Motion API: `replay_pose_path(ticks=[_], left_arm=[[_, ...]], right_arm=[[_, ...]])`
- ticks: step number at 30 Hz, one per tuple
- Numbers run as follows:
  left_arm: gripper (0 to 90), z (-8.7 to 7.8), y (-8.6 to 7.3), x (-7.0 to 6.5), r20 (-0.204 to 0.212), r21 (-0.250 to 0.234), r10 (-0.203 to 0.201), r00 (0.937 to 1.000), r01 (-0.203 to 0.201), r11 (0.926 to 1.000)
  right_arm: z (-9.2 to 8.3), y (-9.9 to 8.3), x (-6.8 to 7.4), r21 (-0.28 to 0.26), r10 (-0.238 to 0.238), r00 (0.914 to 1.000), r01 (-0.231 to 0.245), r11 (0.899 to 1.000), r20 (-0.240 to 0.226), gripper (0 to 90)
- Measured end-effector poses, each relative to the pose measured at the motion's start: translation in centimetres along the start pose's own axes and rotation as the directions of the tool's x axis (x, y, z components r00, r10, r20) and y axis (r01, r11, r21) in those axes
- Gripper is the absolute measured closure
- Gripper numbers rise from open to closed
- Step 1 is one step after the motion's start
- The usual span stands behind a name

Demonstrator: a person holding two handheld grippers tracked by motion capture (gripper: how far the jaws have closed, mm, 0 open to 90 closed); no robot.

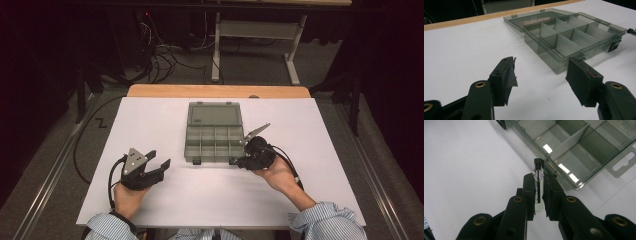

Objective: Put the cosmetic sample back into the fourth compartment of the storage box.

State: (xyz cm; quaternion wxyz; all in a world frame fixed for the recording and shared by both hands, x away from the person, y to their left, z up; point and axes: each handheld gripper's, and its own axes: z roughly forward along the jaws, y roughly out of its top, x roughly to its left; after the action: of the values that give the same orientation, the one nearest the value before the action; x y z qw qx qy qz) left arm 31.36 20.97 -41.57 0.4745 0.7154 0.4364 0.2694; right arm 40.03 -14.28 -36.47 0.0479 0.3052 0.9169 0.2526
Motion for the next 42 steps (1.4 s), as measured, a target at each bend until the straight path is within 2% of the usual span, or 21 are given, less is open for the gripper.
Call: replay_pose_path(ticks=[11,15,21,35,42], left_arm=[[39.0,0.0,0.0,0.0,0.001,0.001,0.001,1.0,-0.001,1.0],[39.1,0.0,0.0,0.0,0.001,0.0,0.0,1.0,0.0,1.0],[39.0,0.0,0.0,0.0,0.001,-0.001,0.0,1.0,0.0,1.0],[39.1,0.0,0.0,0.0,-0.002,-0.003,0.0,1.0,0.0,1.0],[39.0,0.0,0.0,0.0,-0.002,-0.002,0.001,1.0,-0.001,1.0]], right_arm=[[-0.8,1.0,-1.3,-0.02,0.038,0.9991,-0.038,0.999,0.016,82.5],[-1.3,1.5,-2.0,-0.043,0.055,0.9983,-0.054,0.998,0.018,82.5],[-1.8,2.1,-3.1,-0.05,0.079,0.9963,-0.078,0.996,0.033,82.5],[-1.2,2.6,-4.9,-0.041,0.138,0.9894,-0.136,0.99,0.046,82.4],[-1.0,3.0,-5.4,-0.042,0.145,0.9878,-0.143,0.989,0.058,82.4]])
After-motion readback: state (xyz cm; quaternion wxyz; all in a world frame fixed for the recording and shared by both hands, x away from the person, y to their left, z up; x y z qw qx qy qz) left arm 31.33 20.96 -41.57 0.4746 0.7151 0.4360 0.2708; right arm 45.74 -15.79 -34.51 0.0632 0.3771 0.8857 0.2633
